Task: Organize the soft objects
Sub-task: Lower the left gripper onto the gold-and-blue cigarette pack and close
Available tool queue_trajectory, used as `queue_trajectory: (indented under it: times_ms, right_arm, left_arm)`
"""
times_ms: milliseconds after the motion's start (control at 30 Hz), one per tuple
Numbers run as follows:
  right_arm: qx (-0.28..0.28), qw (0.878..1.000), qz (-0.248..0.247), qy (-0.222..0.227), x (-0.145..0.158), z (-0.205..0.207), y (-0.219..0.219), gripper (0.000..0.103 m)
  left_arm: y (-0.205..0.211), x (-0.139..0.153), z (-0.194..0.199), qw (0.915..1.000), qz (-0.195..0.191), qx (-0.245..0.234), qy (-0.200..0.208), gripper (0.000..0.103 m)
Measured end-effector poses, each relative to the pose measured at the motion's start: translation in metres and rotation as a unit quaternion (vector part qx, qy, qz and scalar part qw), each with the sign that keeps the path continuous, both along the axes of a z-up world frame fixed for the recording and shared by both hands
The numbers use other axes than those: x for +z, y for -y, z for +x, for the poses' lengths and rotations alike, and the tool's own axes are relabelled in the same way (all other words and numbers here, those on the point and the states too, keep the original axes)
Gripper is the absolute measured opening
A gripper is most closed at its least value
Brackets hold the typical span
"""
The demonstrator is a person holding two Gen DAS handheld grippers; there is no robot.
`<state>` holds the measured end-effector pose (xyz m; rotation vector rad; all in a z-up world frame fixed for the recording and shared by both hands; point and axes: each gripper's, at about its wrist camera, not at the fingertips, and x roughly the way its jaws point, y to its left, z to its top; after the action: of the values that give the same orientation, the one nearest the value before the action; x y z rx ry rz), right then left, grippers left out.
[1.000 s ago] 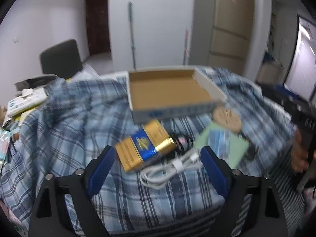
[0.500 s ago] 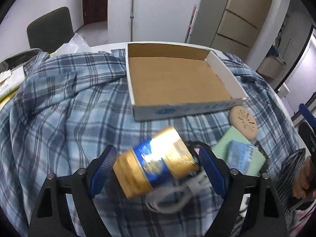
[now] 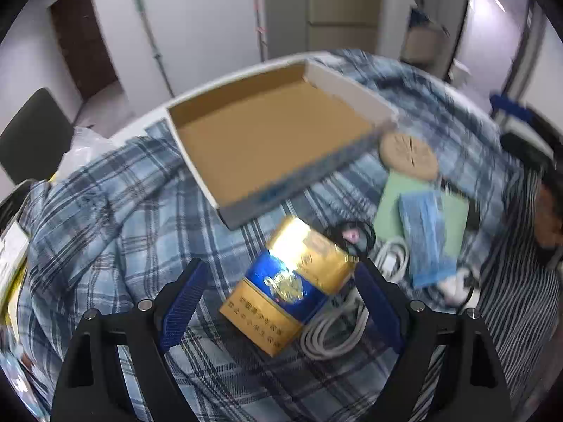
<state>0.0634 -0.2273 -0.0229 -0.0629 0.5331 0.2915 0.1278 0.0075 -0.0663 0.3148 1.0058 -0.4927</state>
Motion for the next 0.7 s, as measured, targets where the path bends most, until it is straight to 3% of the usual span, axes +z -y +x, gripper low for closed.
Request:
queue_trajectory:
  times_ms: [167, 267, 500, 567, 700]
  right_arm:
    - [0.001, 1.000, 0.006, -0.008, -0.002, 0.002, 0.001, 0.103]
    - [0.001, 1.000, 0.008, -0.007, -0.001, 0.002, 0.003, 0.103]
    - [0.009, 1.000, -0.002, -0.009, -0.004, 0.001, -0.003, 0.103]
    - [0.010, 1.000, -0.001, -0.008, -0.004, 0.000, -0.002, 0.103]
    - [0.013, 1.000, 0.000, -0.006, -0.003, -0.001, -0.003, 0.103]
  left_arm:
    - [0.010, -0.013, 0.001, 0.9973, 0.067, -0.025, -0.014, 0.087]
    - [0.014, -0.017, 0.007, 0.9965, 0.076, -0.029, -0.019, 0.087]
    - [0.009, -0.024, 0.036, 0.9978, -0.001, -0.007, -0.066, 0.086]
    - [0.003, -0.024, 0.041, 0.9963, -0.037, 0.007, -0.077, 0.067]
    - [-0.009, -0.012, 0.041, 0.9930, -0.090, 0.034, -0.069, 0.058]
